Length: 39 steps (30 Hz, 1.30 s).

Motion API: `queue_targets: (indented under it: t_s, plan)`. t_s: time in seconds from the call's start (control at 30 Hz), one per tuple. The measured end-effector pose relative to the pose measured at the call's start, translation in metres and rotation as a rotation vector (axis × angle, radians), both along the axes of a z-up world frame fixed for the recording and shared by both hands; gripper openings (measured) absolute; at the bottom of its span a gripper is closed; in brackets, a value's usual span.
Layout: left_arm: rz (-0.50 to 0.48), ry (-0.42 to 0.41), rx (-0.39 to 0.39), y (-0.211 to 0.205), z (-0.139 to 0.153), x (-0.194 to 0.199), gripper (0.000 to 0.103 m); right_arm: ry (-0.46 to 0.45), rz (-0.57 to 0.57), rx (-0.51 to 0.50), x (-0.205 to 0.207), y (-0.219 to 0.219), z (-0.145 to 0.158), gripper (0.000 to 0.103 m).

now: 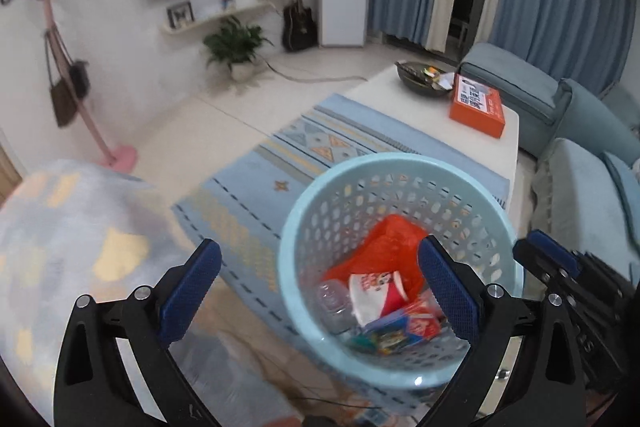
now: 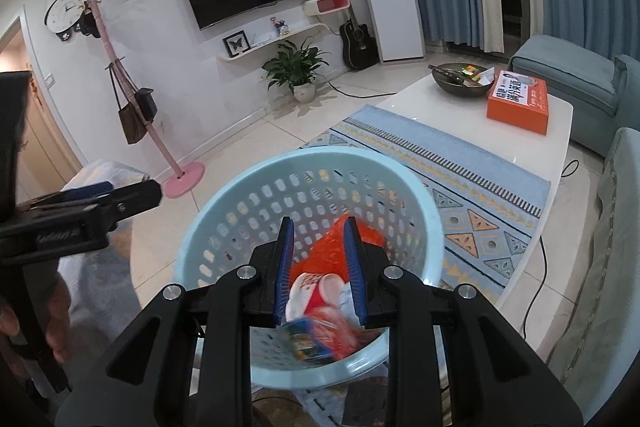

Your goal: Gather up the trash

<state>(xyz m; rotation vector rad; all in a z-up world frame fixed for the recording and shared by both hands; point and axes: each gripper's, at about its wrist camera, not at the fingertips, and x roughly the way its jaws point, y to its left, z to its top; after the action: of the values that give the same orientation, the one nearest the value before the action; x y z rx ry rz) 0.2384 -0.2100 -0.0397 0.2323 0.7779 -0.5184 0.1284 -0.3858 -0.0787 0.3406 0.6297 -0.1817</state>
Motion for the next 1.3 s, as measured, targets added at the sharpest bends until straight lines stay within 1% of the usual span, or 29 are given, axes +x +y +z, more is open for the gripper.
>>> queue_targets:
  t_s: [0.03,0.07,0.1,0.13,0.17,0.2,0.27,0.33,0.4,0.47,0.63,0.73,0.9,1.2,1.3]
  plan:
    - [-0.002,-0.013,0.001,0.004,0.004,-0.010,0.096,0.001,0.003,-0.004,-0.002,0.004,0.001,0.025]
    - [-0.002,-0.027,0.002,0.010,0.007,-0.021,0.096,0.002,0.004,-0.015,-0.005,0.009,0.001,0.030]
    - [-0.002,-0.037,-0.001,0.017,0.010,-0.034,0.096,0.001,0.002,-0.024,-0.008,0.013,0.002,0.043]
    - [-0.002,-0.040,-0.008,0.023,0.012,-0.042,0.096,-0.003,-0.004,-0.039,-0.013,0.020,0.003,0.048]
    - [-0.002,-0.040,-0.022,0.030,0.013,-0.051,0.096,-0.005,-0.008,-0.049,-0.018,0.026,0.004,0.059]
    - [0.009,-0.033,-0.045,0.042,0.014,-0.063,0.096,-0.004,-0.009,-0.055,-0.023,0.032,0.004,0.065]
    - [0.023,-0.020,-0.076,0.062,0.014,-0.082,0.096,0.008,-0.007,-0.062,-0.030,0.042,0.004,0.067]
    - [0.063,-0.039,-0.071,0.081,0.013,-0.101,0.096,0.016,-0.007,-0.097,-0.038,0.056,0.005,0.074]
    - [0.117,-0.085,-0.048,0.101,0.016,-0.119,0.096,-0.004,-0.035,-0.164,-0.049,0.072,0.010,0.087]
    - [0.141,-0.102,-0.049,0.115,0.020,-0.130,0.096,-0.020,-0.051,-0.189,-0.056,0.081,0.014,0.093]
    - [0.163,-0.096,-0.088,0.141,0.030,-0.147,0.096,-0.051,-0.054,-0.152,-0.070,0.100,0.028,0.094]
    - [0.159,-0.096,-0.116,0.151,0.033,-0.160,0.096,-0.066,-0.038,-0.177,-0.074,0.117,0.039,0.094]
    - [0.157,-0.122,-0.126,0.160,0.036,-0.174,0.096,-0.067,-0.008,-0.233,-0.077,0.139,0.046,0.094]
    - [0.196,-0.155,-0.129,0.176,0.039,-0.178,0.096,-0.055,-0.023,-0.237,-0.076,0.143,0.047,0.094]
    - [0.200,-0.153,-0.139,0.181,0.040,-0.177,0.096,-0.048,-0.017,-0.237,-0.074,0.144,0.046,0.094]
